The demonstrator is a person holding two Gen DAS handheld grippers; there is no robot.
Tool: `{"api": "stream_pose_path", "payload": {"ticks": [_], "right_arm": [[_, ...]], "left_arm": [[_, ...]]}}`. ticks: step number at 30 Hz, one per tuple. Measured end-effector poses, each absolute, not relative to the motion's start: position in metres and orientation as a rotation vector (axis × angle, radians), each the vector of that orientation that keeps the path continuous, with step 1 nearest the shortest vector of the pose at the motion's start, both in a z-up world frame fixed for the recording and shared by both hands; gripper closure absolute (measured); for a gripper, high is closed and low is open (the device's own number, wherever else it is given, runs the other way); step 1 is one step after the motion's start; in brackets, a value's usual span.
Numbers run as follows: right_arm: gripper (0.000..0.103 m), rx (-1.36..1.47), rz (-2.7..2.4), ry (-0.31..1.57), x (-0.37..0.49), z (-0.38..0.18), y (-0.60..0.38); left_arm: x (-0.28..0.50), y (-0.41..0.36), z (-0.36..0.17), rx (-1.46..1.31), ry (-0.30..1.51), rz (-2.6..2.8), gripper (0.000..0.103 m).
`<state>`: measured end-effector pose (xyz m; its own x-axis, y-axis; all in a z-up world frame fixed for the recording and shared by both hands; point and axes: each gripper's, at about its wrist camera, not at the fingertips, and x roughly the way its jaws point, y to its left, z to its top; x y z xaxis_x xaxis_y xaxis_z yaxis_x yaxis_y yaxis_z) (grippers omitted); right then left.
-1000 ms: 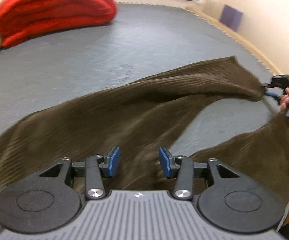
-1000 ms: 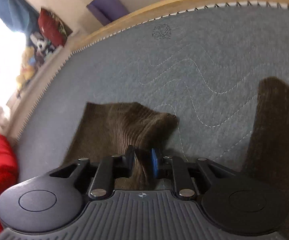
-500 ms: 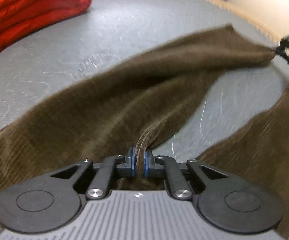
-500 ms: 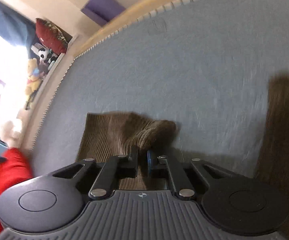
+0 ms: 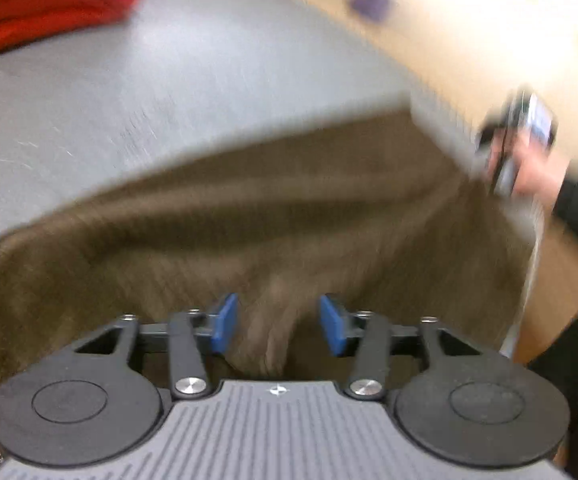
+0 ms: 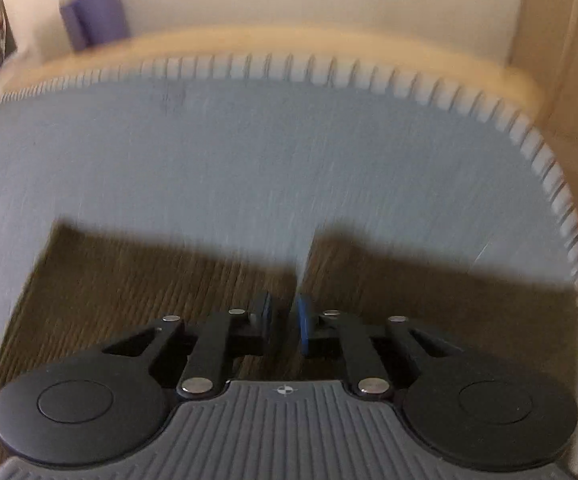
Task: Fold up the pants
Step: 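Grasp the waistband with the left tool while the right tool holds the cuff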
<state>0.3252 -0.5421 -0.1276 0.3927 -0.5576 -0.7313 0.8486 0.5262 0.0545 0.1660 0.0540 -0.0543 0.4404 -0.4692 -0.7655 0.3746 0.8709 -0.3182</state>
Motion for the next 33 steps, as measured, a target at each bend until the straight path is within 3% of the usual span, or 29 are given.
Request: {"api": "stream_pose_path", "payload": {"ticks": [2,5,9,11,16,17,19,20,21,22,23,25,29,31,32,33], "right_arm": [[0.054,0.437,-0.778,0.613,0.335,-0.11,-0.518],[0.054,0.488,-0.408,0.623,0.363,-0.112,-0.475],[0.052,0.553,-0.24,0.767,0.4,-0.141,-0.426],[0.043,0.623,-0.205,0.845,0.413,-0.161,-0.413],[0.037,0.594,-0.227,0.898,0.428,-0.18,-0.383],[0.039,0.55,-0.245,0.903,0.435,-0.18,-0.379],[0.064,0.46,-0.327,0.901,0.444,-0.178,-0.375],[0.083,0.406,-0.366,0.901,0.445,-0.179,-0.371],[0.088,0.38,-0.374,0.891,0.451,-0.18,-0.365],[0.092,0.352,-0.384,0.878,0.45,-0.18,-0.363],[0.097,0.341,-0.389,0.866,0.451,-0.179,-0.359],[0.098,0.368,-0.414,0.784,0.448,-0.168,-0.361],[0.098,0.403,-0.462,0.474,0.437,-0.12,-0.363],[0.096,0.368,-0.438,0.463,0.441,-0.115,-0.359],[0.092,0.356,-0.436,0.508,0.443,-0.117,-0.357],[0.078,0.349,-0.453,0.548,0.442,-0.121,-0.356]], "left_arm": [[0.167,0.092,-0.039,-0.16,0.913,-0.401,0.045],[0.173,0.149,-0.037,-0.173,0.885,-0.086,0.045],[0.172,0.228,-0.06,-0.269,0.96,0.259,0.033],[0.168,0.258,-0.072,-0.322,0.998,0.329,0.027],[0.164,0.29,-0.103,-0.377,1.095,0.345,0.024],[0.165,0.293,-0.109,-0.385,1.11,0.334,0.024],[0.164,0.295,-0.122,-0.417,1.131,0.319,0.026],[0.165,0.294,-0.124,-0.418,1.124,0.314,0.029],[0.166,0.292,-0.122,-0.396,1.107,0.291,0.047],[0.166,0.289,-0.119,-0.359,1.102,0.277,0.058],[0.168,0.289,-0.117,-0.334,1.095,0.267,0.061],[0.167,0.285,-0.106,-0.303,1.032,0.263,0.065],[0.17,0.263,-0.083,-0.172,0.897,0.231,0.064],[0.174,0.258,-0.09,-0.145,0.927,0.26,0.056],[0.173,0.259,-0.094,-0.138,0.966,0.291,0.051],[0.173,0.261,-0.096,-0.127,0.998,0.322,0.046]]}}
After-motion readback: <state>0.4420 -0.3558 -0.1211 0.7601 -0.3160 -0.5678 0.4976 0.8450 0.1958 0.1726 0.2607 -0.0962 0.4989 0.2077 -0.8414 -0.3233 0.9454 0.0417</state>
